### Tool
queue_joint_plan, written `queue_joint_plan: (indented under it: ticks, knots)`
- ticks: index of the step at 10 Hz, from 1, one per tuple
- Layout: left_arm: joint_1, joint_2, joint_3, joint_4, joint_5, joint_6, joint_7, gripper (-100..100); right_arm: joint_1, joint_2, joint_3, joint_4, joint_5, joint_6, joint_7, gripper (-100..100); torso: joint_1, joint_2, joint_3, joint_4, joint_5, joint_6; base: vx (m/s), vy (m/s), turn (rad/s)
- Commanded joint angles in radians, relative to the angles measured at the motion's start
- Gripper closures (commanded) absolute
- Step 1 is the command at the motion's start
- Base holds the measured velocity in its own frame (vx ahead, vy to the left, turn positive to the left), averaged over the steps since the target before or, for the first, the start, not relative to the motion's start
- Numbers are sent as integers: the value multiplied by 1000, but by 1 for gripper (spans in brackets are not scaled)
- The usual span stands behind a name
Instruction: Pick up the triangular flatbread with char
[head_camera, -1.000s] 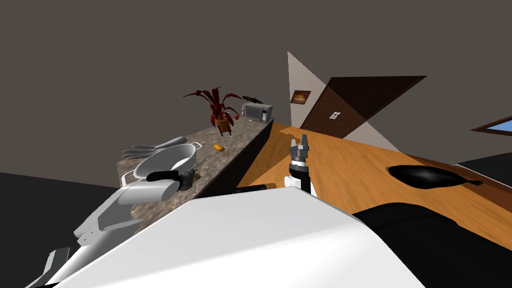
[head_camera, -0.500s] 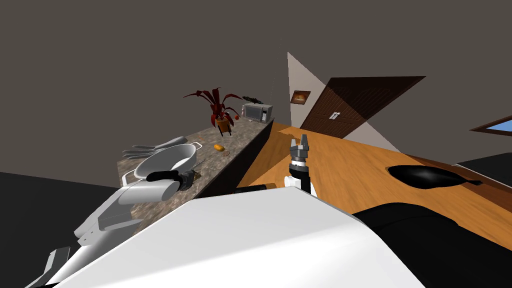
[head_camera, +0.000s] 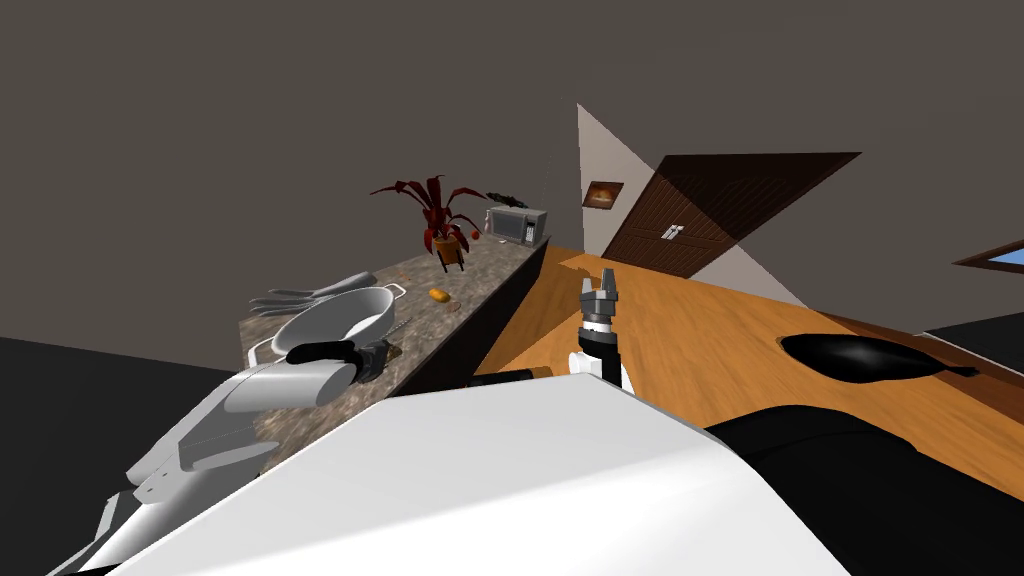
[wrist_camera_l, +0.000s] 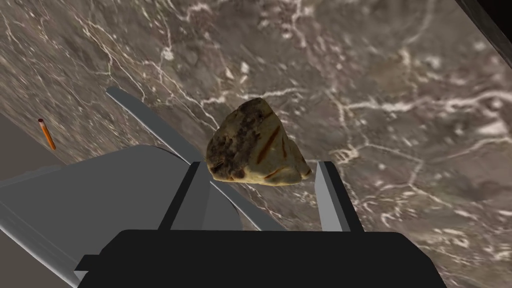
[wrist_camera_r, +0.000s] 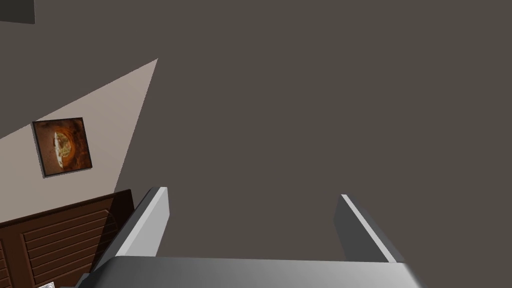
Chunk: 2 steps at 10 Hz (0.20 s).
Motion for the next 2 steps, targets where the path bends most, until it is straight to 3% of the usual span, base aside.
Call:
queue_joint_plan:
  ticks: [1, 2]
  knots:
    - [0, 0, 0, 0, 0, 0, 0, 100, 0, 0, 0, 0, 0, 0, 0, 0, 0, 0, 0, 0, 0, 0, 0, 0, 0]
    - [1, 0, 0, -3, 0, 4, 2, 0, 0, 0, 0, 0, 0, 0, 0, 0, 0, 0, 0, 0, 0, 0, 0, 0, 0]
